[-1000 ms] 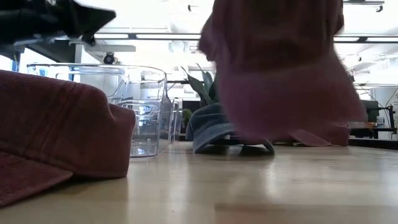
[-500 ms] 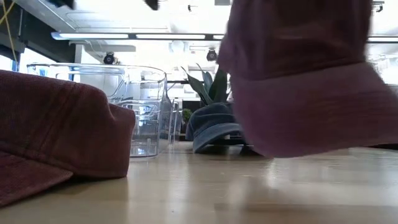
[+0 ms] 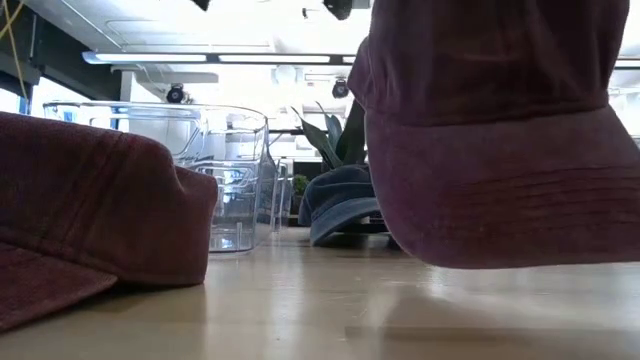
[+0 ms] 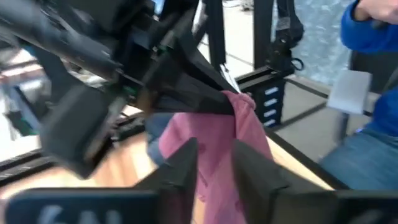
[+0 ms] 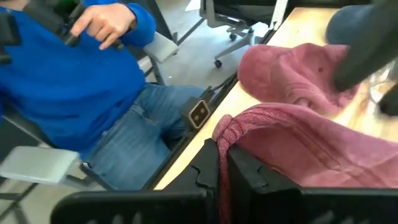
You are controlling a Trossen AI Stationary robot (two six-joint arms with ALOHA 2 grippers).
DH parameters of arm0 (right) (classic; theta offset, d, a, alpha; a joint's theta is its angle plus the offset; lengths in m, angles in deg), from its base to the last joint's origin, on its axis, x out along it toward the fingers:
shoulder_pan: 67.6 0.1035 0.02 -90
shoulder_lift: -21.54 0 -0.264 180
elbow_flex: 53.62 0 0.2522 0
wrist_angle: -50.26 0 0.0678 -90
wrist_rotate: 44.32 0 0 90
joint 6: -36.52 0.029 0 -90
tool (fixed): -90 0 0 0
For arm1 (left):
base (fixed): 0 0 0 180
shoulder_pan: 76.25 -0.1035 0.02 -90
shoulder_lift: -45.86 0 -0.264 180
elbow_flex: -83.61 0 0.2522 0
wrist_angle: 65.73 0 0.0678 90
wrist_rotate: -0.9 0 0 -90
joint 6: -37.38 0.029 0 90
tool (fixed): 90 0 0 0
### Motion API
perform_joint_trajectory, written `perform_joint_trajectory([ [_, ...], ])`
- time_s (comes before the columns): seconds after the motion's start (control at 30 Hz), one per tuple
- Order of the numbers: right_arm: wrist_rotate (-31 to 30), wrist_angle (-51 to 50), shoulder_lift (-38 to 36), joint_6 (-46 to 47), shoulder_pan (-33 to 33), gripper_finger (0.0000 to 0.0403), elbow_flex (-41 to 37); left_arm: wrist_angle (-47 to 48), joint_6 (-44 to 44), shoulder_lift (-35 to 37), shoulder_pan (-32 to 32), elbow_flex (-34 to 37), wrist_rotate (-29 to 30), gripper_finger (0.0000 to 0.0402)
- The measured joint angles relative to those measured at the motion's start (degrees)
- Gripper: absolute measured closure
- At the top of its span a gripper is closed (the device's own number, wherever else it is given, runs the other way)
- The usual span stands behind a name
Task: Pick & Place hat
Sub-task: Put the bottom right red cap into the bottom transparent bin
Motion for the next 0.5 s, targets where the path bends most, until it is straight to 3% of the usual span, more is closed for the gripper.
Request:
perform_joint_trajectory([
  [0.27, -3.2, 0.5, -0.2, -0.8, 0.6, 0.0394, 0.0, 2.7, -2.4, -5.3, 0.0, -3.8, -4.7, 0.0163],
  [0.5, -4.3, -0.2, -0.3, -1.0, 0.7, 0.0398, 0.0, 3.1, -2.4, -8.5, 0.0, -6.0, -19.8, 0.0143],
])
